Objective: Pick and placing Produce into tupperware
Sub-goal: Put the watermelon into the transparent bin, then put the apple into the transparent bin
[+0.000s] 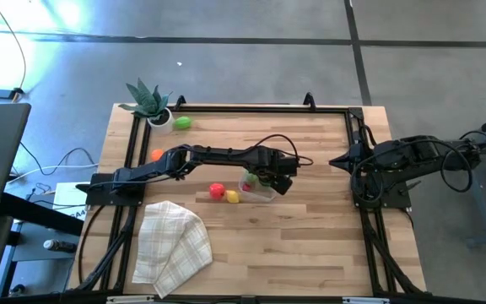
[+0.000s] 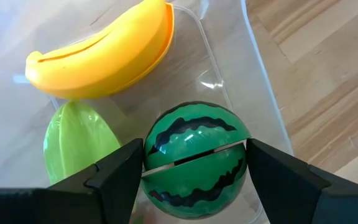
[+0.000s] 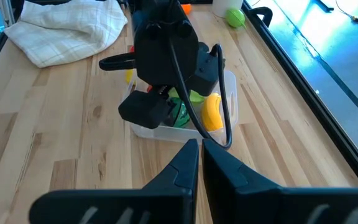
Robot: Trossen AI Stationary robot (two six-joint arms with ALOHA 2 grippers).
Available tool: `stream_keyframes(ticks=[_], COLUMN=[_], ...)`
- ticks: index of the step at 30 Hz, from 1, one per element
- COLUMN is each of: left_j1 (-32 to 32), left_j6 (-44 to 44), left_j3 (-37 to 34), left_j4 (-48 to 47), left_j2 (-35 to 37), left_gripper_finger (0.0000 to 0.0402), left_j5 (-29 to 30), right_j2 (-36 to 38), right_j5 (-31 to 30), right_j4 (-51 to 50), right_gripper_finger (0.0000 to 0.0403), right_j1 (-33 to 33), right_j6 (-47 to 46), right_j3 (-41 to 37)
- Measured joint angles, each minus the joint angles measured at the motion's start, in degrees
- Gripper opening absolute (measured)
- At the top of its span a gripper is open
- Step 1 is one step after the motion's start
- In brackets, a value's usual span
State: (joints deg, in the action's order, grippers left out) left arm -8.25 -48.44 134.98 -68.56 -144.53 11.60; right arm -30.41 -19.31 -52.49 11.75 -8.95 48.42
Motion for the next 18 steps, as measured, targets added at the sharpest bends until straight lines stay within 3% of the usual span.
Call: stream_keyframes(ticks=[10, 18], left_j1=[0.00, 0.02], left_j6=[0.30, 0.45], left_j3=[0.00, 0.00], left_j4=[-0.04, 0.36], left_j2=[0.00, 0.02], left_gripper_finger=[0.0272, 0.0353], left_j5=[0.02, 1.01], right_j2=[0.02, 0.00], right_j5=[0.02, 0.01], right_j4=[-0.02, -0.02], right_gripper_finger=[0.0011, 0.0011], right_j1=[-0.02, 0.00], right_j6=[0.00, 0.00], right_j3=[0.00, 0.00])
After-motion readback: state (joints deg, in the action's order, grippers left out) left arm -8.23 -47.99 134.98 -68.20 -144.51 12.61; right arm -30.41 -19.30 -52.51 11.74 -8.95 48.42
